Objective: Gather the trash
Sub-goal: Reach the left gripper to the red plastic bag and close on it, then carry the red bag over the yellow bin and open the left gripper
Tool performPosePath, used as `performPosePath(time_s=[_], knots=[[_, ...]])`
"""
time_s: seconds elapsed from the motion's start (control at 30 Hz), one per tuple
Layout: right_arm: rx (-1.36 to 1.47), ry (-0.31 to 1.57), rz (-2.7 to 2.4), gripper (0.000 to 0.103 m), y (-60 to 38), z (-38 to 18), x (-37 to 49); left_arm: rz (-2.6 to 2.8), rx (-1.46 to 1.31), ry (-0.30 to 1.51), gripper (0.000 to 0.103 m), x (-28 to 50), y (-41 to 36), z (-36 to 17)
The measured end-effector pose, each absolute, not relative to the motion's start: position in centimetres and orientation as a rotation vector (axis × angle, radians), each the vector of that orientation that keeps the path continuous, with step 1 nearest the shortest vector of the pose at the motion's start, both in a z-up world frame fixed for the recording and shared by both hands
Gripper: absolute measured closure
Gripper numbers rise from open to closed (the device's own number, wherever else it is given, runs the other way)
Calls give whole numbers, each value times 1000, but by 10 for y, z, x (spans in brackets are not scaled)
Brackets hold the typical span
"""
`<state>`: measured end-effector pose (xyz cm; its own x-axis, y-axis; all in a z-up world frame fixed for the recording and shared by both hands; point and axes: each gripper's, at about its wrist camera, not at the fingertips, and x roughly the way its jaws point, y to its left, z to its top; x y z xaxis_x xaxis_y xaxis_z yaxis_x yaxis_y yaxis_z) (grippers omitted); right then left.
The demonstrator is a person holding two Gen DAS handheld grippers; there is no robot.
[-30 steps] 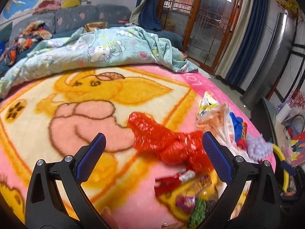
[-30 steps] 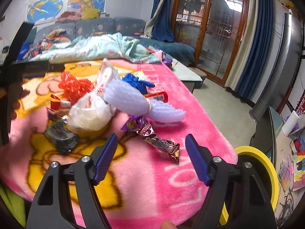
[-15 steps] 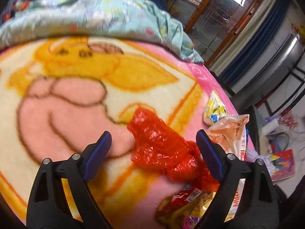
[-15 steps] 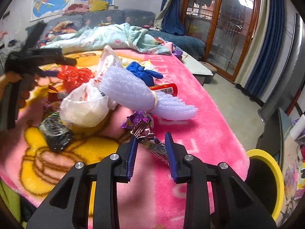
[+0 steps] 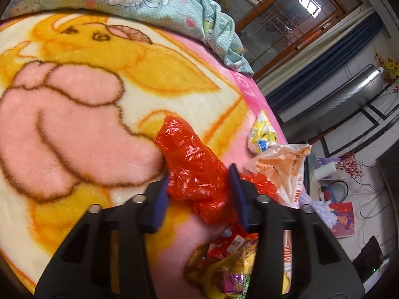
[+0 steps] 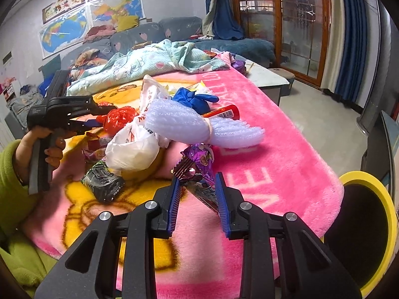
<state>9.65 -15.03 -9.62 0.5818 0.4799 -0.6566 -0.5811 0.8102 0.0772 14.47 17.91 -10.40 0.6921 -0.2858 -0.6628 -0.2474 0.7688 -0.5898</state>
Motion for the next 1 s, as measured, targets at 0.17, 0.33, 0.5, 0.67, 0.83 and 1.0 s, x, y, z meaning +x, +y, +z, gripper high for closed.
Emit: performPosePath(time_s=[0.17, 0.33, 0.5, 0.67, 0.83, 1.0], knots=[[-152, 699, 614, 77, -151, -89, 93, -56, -700, 792, 87, 139, 174, -92], [-137, 684, 606, 77, -154, -83, 94, -53, -649, 715, 89, 127, 168, -64], [-109, 658, 594, 77, -163, -72, 93, -64, -567, 625, 90, 113, 152, -27], [-74, 632, 568, 77, -176, -61, 94, -103, -480, 567, 90, 107, 124, 3], [-5, 601, 527, 77, -201, -46, 97, -161, -412, 559, 90, 110, 89, 17], [69, 573, 460, 77, -234, -33, 101, -220, -353, 577, 90, 118, 53, 19]])
